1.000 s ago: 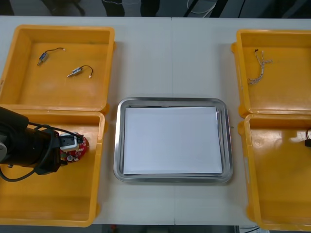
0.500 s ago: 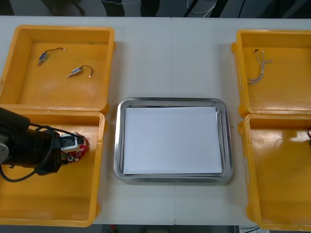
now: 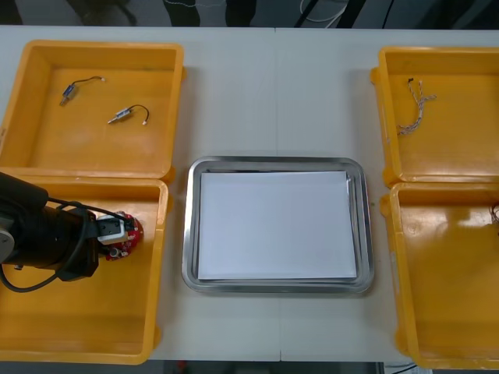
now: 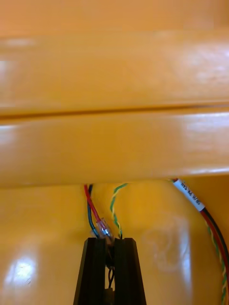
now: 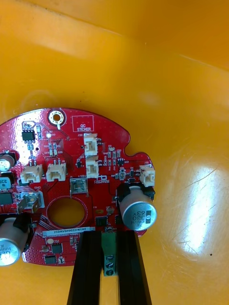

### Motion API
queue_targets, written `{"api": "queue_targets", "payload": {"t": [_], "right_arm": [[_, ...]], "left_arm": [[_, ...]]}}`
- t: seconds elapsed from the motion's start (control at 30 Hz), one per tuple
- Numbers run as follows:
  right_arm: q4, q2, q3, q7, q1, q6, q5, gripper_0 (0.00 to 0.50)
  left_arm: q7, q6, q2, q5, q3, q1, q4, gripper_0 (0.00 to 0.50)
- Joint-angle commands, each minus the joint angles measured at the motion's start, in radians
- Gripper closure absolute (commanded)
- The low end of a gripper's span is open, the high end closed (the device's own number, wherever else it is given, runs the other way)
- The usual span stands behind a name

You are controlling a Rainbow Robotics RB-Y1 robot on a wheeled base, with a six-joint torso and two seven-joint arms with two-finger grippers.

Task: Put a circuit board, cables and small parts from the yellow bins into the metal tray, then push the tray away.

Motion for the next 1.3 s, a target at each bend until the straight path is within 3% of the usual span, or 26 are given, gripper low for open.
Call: {"api": "queue_targets", "payload": {"t": [0.03,0.27,0.43,0.83,1.13,1.3], "right_arm": [[-0.071,0.009,-0.073,0.037,0.023,0.066,-0.007,0.5],[-0.127,-0.005,-0.108,0.025,0.023,0.166,-0.016,0.5],[-0.175,-0.006,-0.111,0.009,0.043,0.193,-0.022,0.5],[-0.354,-0.005,-0.156,-0.029,0.196,0.195,-0.048,0.5],[-0.512,-0.002,-0.191,-0.075,0.359,0.195,-0.076,0.5],[-0.638,0.021,-0.2,-0.175,0.448,0.203,-0.079,0.5]], "left_arm": [[-0.062,-0.013,0.012,-0.004,-0.013,-0.033,-0.005,0.5],[-0.043,-0.005,0.038,0.018,0.01,-0.035,-0.011,0.5],[-0.02,0.067,0.04,0.039,0.065,-0.033,-0.012,0.5],[0.044,0.237,0.026,0.084,0.2,-0.022,-0.025,0.5],[0.204,0.409,-0.011,0.072,0.387,0.067,-0.15,0.5],[0.267,0.562,-0.066,0.058,0.501,0.088,-0.215,0.5]]}}
